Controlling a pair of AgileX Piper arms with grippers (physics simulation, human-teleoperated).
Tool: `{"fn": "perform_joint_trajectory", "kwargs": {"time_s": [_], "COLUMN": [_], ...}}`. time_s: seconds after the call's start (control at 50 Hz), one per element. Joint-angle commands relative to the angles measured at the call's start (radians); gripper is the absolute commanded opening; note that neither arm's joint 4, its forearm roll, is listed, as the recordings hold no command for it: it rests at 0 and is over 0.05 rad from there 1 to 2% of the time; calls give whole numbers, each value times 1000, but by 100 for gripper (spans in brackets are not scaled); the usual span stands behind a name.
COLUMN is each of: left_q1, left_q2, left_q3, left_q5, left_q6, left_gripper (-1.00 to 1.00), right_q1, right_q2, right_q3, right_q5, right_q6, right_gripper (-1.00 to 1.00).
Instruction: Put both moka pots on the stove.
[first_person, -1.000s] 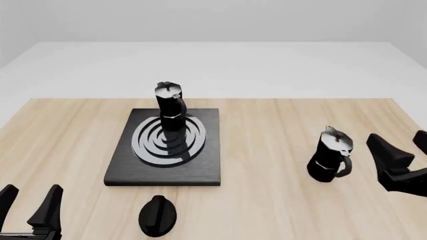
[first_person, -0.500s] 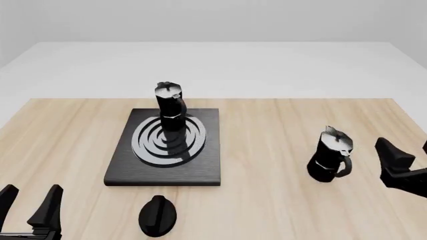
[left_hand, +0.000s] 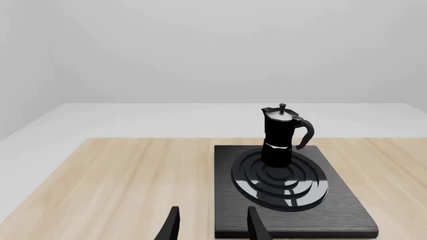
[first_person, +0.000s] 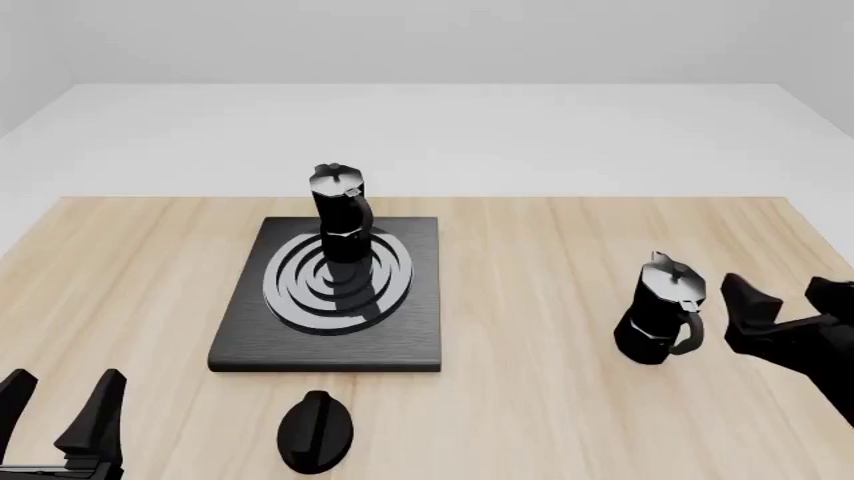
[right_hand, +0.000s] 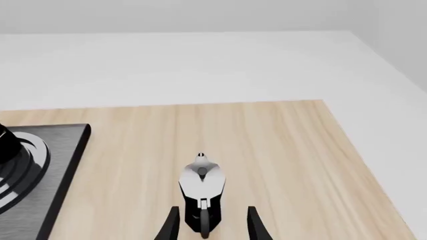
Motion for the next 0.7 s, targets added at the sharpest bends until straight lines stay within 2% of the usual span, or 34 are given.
{"fn": "perform_joint_trajectory", "kwargs": {"time_s": [0.02, 0.7], "left_q1": [0, 0], "left_q2": [0, 0], "left_q3": [0, 0], "left_q5": [0, 0], "left_q6": [0, 0], "left_gripper": [100, 100], "right_q1": [3, 23], "right_q2": [84, 277], "right_q3": [19, 38], "right_q5": [-82, -242], "right_q6": [0, 0], "right_gripper": [100, 100]}}
